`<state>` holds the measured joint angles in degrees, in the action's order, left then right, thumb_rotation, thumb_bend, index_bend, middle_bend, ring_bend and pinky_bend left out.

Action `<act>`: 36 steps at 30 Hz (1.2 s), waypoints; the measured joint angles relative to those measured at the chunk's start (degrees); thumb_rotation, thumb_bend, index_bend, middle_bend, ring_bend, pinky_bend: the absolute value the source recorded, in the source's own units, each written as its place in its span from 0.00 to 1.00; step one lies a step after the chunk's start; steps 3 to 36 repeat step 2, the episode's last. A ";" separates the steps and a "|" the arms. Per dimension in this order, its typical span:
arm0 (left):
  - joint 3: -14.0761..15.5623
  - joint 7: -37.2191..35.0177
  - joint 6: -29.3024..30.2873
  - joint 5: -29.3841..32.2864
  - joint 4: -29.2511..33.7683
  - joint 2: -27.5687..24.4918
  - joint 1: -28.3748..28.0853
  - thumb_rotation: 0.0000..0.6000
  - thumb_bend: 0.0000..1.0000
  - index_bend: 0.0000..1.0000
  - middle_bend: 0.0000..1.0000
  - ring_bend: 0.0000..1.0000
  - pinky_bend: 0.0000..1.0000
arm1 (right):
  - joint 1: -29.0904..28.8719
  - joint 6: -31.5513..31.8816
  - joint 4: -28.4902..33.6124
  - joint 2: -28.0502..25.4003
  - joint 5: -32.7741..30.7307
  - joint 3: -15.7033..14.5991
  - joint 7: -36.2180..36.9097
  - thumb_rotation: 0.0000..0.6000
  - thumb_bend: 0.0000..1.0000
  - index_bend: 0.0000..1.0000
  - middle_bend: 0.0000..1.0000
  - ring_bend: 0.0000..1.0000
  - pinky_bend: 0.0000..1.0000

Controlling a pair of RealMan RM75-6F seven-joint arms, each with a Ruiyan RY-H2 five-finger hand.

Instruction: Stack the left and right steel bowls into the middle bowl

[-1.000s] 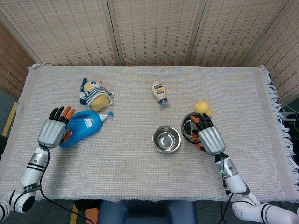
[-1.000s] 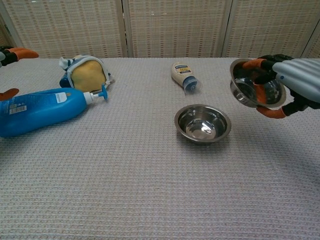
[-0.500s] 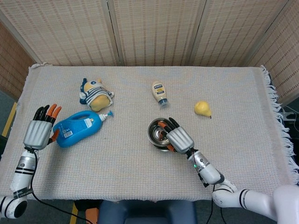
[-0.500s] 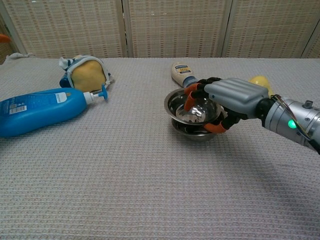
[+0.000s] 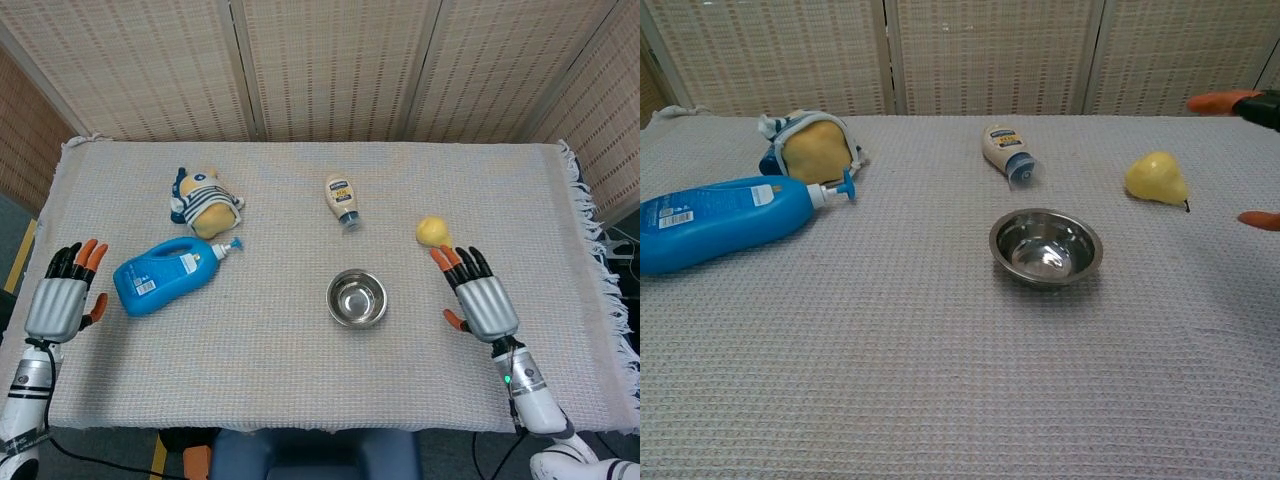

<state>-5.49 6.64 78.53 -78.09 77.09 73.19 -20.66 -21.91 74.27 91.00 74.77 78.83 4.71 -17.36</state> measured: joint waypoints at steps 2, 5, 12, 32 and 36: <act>0.02 -1.20 1.80 0.13 -0.55 -0.06 1.43 1.00 0.44 0.00 0.00 0.00 0.08 | 2.85 4.48 -0.40 -0.59 -1.66 0.11 -0.89 1.00 0.14 0.00 0.00 0.00 0.00; 0.02 -1.20 1.80 0.13 -0.55 -0.06 1.43 1.00 0.44 0.00 0.00 0.00 0.08 | 2.85 4.48 -0.40 -0.59 -1.66 0.11 -0.89 1.00 0.14 0.00 0.00 0.00 0.00; 0.02 -1.20 1.80 0.13 -0.55 -0.06 1.43 1.00 0.44 0.00 0.00 0.00 0.08 | 2.85 4.48 -0.40 -0.59 -1.66 0.11 -0.89 1.00 0.14 0.00 0.00 0.00 0.00; 0.02 -1.20 1.80 0.13 -0.55 -0.06 1.43 1.00 0.44 0.00 0.00 0.00 0.08 | 2.85 4.48 -0.40 -0.59 -1.66 0.11 -0.89 1.00 0.14 0.00 0.00 0.00 0.00; 0.02 -1.20 1.80 0.13 -0.55 -0.06 1.43 1.00 0.44 0.00 0.00 0.00 0.08 | 2.85 4.48 -0.40 -0.59 -1.66 0.11 -0.89 1.00 0.14 0.00 0.00 0.00 0.00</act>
